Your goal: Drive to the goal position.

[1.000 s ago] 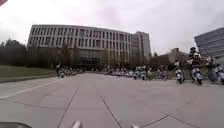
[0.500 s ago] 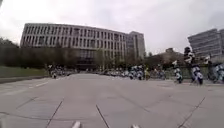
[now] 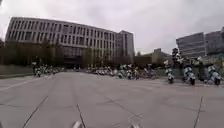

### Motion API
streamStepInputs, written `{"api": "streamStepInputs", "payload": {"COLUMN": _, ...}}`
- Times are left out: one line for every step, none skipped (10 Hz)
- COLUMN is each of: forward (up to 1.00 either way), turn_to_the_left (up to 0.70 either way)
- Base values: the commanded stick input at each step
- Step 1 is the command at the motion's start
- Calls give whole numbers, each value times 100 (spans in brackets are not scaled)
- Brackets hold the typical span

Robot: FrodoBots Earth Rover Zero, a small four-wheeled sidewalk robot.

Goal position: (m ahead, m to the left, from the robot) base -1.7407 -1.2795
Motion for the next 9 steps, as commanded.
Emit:
{"api": "streamStepInputs", "payload": {"forward": 70, "turn_to_the_left": 0}}
{"api": "streamStepInputs", "payload": {"forward": 70, "turn_to_the_left": 0}}
{"api": "streamStepInputs", "payload": {"forward": 70, "turn_to_the_left": 0}}
{"api": "streamStepInputs", "payload": {"forward": 70, "turn_to_the_left": 0}}
{"api": "streamStepInputs", "payload": {"forward": 70, "turn_to_the_left": 0}}
{"api": "streamStepInputs", "payload": {"forward": 70, "turn_to_the_left": 0}}
{"api": "streamStepInputs", "payload": {"forward": 70, "turn_to_the_left": 0}}
{"api": "streamStepInputs", "payload": {"forward": 70, "turn_to_the_left": 0}}
{"api": "streamStepInputs", "payload": {"forward": 70, "turn_to_the_left": 0}}
